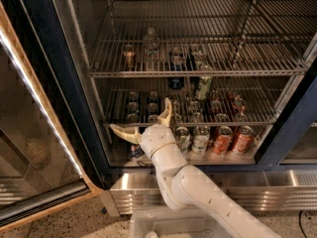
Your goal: Pick orange can from middle shelf of fridge
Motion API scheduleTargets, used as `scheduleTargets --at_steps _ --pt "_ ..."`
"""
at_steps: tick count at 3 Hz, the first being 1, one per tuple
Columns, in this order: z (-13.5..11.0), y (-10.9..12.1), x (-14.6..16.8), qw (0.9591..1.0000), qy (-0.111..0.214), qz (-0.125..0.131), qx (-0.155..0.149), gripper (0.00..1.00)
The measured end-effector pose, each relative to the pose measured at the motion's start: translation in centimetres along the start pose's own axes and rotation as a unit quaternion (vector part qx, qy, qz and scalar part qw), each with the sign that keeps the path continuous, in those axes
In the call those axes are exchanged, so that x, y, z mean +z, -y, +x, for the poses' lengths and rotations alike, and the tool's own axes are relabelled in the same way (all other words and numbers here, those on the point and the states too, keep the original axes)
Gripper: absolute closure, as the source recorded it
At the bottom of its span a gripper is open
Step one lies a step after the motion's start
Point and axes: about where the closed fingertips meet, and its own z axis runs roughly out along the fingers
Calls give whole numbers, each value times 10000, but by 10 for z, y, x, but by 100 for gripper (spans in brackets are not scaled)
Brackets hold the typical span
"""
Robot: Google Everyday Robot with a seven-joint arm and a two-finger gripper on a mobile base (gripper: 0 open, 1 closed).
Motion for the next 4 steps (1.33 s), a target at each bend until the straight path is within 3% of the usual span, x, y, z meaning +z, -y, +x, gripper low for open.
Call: scheduleTargets --at_steps 1,2,4 --pt "4 -1 1 10000 30 13 54 0" --pt "14 5 2 9993 110 246 244 0" --pt "-4 14 16 9995 192 219 102 0"
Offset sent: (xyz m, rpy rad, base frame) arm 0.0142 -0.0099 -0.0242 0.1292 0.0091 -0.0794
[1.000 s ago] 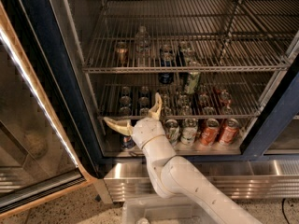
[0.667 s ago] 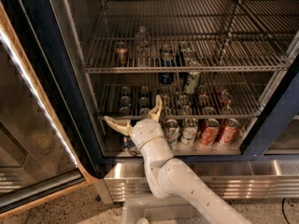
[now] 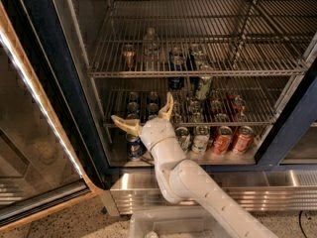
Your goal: Pick orange can from middle shelf of fridge
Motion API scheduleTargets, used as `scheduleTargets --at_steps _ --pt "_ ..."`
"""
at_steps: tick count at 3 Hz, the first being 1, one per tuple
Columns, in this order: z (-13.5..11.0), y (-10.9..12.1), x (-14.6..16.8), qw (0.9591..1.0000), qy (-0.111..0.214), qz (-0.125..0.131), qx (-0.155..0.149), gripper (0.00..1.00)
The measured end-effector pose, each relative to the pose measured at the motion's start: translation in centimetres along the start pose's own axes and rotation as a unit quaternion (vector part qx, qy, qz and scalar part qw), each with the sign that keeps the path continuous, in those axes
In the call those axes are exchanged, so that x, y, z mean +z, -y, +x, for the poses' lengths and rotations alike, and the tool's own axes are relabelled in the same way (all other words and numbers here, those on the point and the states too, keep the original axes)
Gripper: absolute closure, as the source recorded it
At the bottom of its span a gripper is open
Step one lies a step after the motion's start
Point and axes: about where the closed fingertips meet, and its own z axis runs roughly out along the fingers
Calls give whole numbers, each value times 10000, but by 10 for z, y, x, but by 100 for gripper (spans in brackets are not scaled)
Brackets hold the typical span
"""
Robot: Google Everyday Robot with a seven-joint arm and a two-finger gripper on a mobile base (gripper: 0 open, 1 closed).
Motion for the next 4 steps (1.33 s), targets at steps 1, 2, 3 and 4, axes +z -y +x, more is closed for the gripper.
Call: scheduleTargets --at_steps 1,2,3,4 --pt "-12 10 12 9999 -118 -55 -95 0" --pt "-18 19 25 9994 -286 -190 -49 0" --pt "-14 24 42 9979 -503 -386 88 0" --pt "-4 25 91 9951 -677 -689 220 0"
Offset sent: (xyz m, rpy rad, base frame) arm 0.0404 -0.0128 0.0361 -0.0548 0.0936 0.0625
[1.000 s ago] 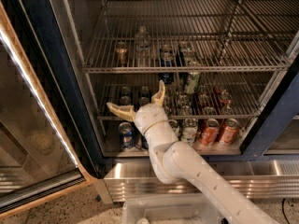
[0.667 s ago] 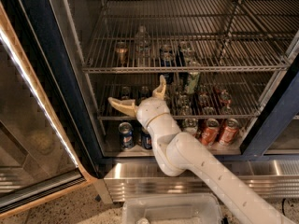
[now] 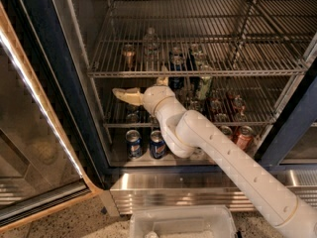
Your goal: Pick orange can from middle shelf of fridge
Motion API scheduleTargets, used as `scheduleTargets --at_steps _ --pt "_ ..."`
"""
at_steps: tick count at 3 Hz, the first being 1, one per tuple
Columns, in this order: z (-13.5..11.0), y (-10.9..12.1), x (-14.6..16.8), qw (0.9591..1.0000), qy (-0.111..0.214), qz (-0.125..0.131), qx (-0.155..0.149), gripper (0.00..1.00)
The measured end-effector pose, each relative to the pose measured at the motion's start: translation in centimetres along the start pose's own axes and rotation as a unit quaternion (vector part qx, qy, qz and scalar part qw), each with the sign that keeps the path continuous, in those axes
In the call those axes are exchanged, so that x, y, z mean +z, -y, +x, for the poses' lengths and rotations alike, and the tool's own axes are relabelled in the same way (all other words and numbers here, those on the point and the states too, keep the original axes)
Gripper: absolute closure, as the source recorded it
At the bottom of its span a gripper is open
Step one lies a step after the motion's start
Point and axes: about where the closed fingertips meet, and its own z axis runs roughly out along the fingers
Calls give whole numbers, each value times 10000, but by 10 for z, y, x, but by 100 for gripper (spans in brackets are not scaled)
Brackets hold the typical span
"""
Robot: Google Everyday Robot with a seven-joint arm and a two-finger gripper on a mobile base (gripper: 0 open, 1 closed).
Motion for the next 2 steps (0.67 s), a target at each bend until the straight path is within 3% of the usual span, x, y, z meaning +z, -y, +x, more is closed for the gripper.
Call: scheduleTargets --at_steps 2 --pt "1 -4 15 9999 52 -75 41 0"
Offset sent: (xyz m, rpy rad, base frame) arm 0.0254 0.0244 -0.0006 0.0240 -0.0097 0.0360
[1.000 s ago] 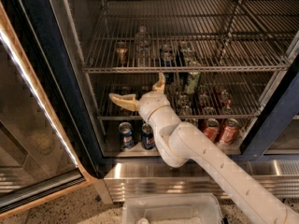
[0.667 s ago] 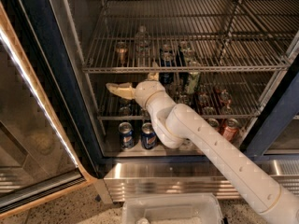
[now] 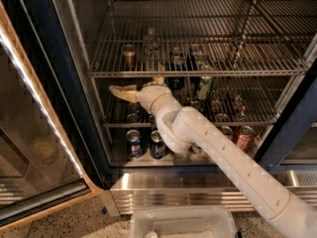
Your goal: Pick orange can from middle shelf of fridge
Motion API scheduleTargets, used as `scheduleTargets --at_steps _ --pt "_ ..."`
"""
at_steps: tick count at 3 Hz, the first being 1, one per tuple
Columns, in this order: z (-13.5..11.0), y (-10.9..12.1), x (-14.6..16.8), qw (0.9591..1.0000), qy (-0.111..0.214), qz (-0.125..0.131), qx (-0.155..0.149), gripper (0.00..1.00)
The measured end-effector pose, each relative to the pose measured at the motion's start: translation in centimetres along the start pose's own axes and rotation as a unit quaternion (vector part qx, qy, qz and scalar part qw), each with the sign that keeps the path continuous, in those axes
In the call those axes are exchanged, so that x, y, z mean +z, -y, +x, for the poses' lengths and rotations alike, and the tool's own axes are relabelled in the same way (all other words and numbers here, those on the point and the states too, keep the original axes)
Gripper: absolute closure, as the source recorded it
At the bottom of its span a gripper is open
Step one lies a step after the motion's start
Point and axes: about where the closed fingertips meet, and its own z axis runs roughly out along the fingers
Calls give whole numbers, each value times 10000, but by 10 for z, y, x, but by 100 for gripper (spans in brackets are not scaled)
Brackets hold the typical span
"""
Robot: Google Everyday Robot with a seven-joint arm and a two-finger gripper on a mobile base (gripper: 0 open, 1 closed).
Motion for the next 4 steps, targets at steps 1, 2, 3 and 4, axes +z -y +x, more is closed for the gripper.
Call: scheduleTargets --at_steps 1,2,3,4 --pt "-1 -5 16 9999 16 -135 1 0" --pt "2 -7 32 9997 -37 -218 77 0" --pt "9 2 45 9998 -134 6 123 0" --pt "23 19 53 9984 -243 488 170 0"
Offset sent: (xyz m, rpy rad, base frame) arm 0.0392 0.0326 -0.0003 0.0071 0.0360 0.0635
